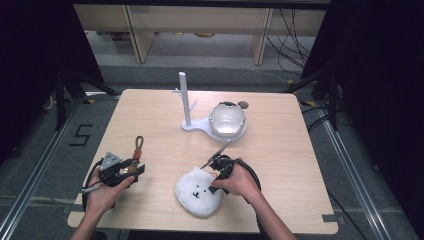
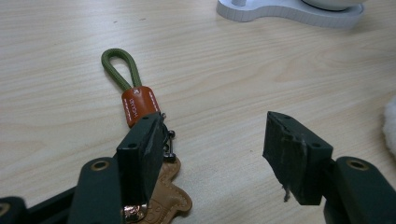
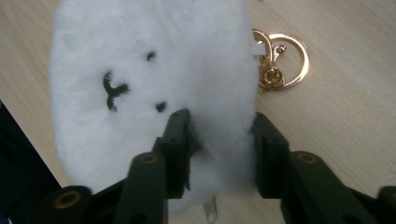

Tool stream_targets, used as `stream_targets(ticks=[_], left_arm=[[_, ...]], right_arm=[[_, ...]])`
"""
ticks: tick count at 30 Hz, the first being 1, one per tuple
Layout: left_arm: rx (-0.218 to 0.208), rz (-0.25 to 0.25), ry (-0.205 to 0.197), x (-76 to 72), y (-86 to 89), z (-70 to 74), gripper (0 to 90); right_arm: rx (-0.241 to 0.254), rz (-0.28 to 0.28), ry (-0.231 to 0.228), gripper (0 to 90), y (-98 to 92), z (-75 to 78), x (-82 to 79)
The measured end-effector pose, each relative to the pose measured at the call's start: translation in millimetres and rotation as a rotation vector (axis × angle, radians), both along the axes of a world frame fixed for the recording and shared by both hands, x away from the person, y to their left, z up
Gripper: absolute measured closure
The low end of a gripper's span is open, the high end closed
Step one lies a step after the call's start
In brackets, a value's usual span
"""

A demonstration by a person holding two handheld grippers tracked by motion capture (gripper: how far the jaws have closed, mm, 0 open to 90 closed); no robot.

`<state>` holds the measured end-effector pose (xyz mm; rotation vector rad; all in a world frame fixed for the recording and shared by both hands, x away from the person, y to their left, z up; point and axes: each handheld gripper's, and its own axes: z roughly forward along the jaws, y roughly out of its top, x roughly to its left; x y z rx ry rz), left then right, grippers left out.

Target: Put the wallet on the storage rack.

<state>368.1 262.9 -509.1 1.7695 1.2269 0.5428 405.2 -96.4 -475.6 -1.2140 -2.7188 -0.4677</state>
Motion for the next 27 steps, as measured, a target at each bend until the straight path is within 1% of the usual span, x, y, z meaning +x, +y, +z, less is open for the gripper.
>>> stream_targets(ticks=[1, 2, 3, 4, 6, 7, 10, 11, 12, 14, 15, 18, 19, 20, 21, 22, 23, 25, 27], left_arm=[[0.0, 0.001, 0.0, 0.0, 0.1, -0.1, 37.3], [0.001, 0.001, 0.0, -0.1, 0.2, -0.2, 37.3], [-0.001, 0.002, 0.0, -0.1, 0.2, -0.4, 37.3], [-0.002, 0.002, 0.001, -0.3, 0.1, -0.8, 37.3], [0.003, 0.006, 0.006, -0.6, 0.2, -1.1, 37.3], [-0.004, 0.0, 0.004, -0.2, 0.4, -1.6, 37.3], [0.001, 0.006, 0.005, -0.8, 0.3, -1.3, 37.3], [-0.002, 0.004, 0.002, -0.7, 0.3, -1.5, 37.3], [-0.002, 0.005, 0.0, -0.9, 0.3, -1.1, 37.4], [-0.002, 0.004, 0.0, -0.9, 0.3, -1.0, 37.4], [-0.002, 0.005, -0.001, -1.0, 0.3, -1.1, 37.4], [-0.001, 0.006, -0.001, -1.3, 0.2, -1.5, 37.5], [-0.001, 0.006, -0.002, -1.3, 0.2, -1.6, 37.5], [-0.001, 0.006, -0.002, -1.3, 0.2, -1.6, 37.5], [0.0, 0.007, -0.003, -1.3, 0.2, -1.7, 37.5], [0.0, 0.007, -0.003, -1.3, 0.2, -1.7, 37.5], [0.001, 0.006, -0.003, -1.4, 0.4, -1.7, 37.5], [0.005, 0.006, -0.003, -1.4, 0.8, -1.9, 37.5], [0.005, 0.006, -0.003, -1.4, 0.9, -2.1, 37.5]], right_arm=[[0.008, 0.014, -0.009, 72.1, -1.1, -0.2, 1.0], [0.004, 0.0, -0.005, 75.0, -1.1, 0.8, 0.0], [0.013, 0.01, -0.007, 77.2, -2.5, 0.9, 0.4], [0.024, 0.006, -0.007, 78.6, -3.0, 1.0, -0.4], [0.031, 0.015, -0.005, 80.1, -4.6, 1.9, -1.5], [0.047, 0.015, -0.005, 80.6, -5.2, 1.6, -2.4], [0.062, 0.013, -0.011, 81.4, -8.2, 4.1, -5.3], [0.085, -0.005, -0.006, 81.6, -8.0, 5.7, -7.6], [0.098, 0.003, -0.011, 81.7, -9.2, 6.8, -8.8], [0.099, -0.006, -0.011, 81.9, -10.0, 8.6, -10.6], [0.119, 0.007, -0.025, 82.1, -13.0, 12.5, -13.3], [0.135, 0.011, -0.058, 82.3, -17.7, 17.4, -16.6], [0.141, 0.001, -0.063, 82.4, -19.2, 19.6, -18.2], [0.15, -0.016, -0.058, 82.4, -20.2, 22.6, -20.4], [0.16, -0.01, -0.066, 82.4, -22.6, 24.9, -21.6], [0.16, -0.01, -0.066, 82.4, -22.6, 24.9, -21.6], [0.163, -0.004, -0.086, 82.4, -24.4, 25.4, -21.7], [0.186, -0.031, -0.1, 82.4, -29.0, 30.4, -24.9], [0.197, -0.038, -0.12, 82.5, -31.9, 32.4, -25.5]])
